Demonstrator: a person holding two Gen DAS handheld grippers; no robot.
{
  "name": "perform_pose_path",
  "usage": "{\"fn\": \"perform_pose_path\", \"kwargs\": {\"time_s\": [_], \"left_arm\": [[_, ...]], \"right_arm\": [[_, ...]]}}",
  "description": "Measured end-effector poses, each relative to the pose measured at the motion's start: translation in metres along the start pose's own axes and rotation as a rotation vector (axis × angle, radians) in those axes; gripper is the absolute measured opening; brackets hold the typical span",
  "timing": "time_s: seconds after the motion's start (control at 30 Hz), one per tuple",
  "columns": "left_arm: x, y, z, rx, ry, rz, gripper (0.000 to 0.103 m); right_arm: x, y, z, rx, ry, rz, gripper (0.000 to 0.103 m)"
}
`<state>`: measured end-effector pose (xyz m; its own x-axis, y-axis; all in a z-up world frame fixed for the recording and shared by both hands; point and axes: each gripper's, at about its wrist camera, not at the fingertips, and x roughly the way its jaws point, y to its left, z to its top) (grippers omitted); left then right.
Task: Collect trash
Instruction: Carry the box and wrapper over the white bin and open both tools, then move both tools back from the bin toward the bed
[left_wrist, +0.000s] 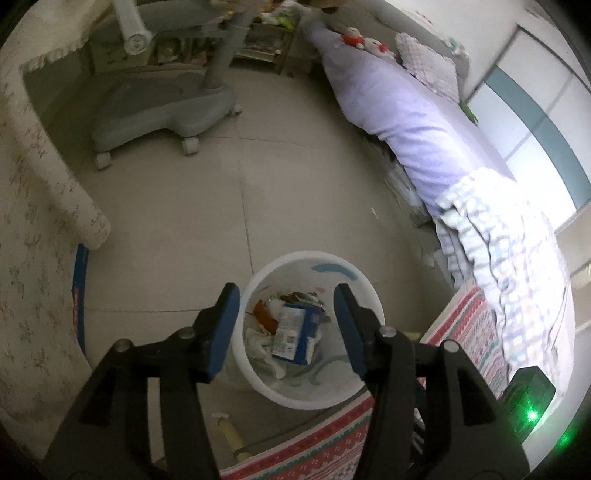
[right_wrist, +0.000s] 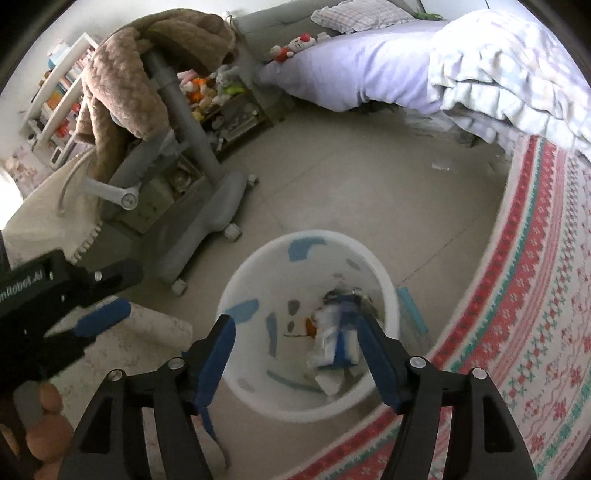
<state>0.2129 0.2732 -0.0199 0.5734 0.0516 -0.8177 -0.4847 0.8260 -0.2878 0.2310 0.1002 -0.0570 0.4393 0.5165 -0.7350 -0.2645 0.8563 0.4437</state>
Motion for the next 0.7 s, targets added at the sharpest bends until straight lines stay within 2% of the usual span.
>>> {"fn": "perform_pose_path", "kwargs": {"time_s": [0.17,0.37,0.7], "left_arm": [[-0.010,-0.029,-0.010,0.118,-0.034,0.002,0.055],[-0.025,-0.057,-0.028,0.232,-0.061,-0.021,0.055],[-0.039,-0.094,-0.056,0.334,-0.062,-0.074,0.055]], "right_arm": [[-0.026,-0.017,-0.014,0.006,-0.010,-0.032,0.070],[-0.080,-0.052,-0.034,0.064,-0.057,-0.050,0.070],[-0.182,-0.100,-0.073,0.133,-0.122,-0.054,0.070]]}}
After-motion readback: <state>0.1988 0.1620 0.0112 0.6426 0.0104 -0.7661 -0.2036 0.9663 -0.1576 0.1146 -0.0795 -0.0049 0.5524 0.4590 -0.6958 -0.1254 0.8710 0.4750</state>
